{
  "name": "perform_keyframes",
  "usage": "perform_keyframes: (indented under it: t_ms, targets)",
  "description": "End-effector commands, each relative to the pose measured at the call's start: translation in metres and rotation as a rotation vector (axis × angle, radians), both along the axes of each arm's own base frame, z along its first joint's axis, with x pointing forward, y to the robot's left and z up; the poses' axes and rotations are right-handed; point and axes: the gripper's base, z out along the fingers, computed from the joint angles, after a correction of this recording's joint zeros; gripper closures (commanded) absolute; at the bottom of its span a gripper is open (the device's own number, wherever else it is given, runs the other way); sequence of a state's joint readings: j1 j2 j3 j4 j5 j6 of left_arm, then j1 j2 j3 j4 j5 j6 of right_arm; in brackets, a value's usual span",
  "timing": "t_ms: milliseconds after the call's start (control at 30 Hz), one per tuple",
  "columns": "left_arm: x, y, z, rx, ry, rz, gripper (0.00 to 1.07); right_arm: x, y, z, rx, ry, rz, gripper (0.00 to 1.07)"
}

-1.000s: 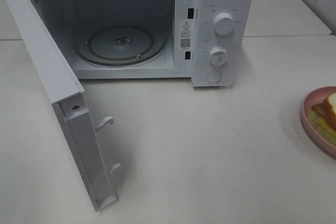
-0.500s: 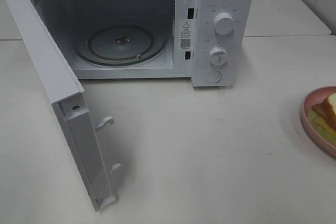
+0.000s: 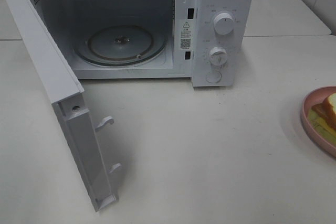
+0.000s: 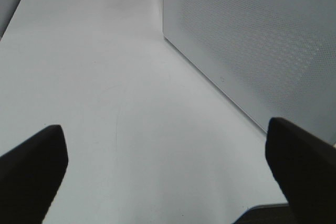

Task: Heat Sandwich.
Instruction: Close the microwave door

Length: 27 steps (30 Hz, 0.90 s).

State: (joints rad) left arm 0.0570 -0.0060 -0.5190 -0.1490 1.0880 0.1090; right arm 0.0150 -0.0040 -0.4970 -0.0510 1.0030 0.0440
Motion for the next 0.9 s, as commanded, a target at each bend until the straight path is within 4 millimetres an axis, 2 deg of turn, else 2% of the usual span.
perform_keyframes:
  t_ms: [33,900]
  targets:
    - [-0.0017,0.0003,0.0007,0.005,-0.028,-0.004,0.09,-0.0039,0.0005,0.0003,-0.005,-0.035,0.002,0.31]
    - [-0.0018,0.0001,0.0007,0.002,-0.028,-0.005,0.09,-0.0039,0.0005,0.0003,-0.005,-0.035,0.002,0.31]
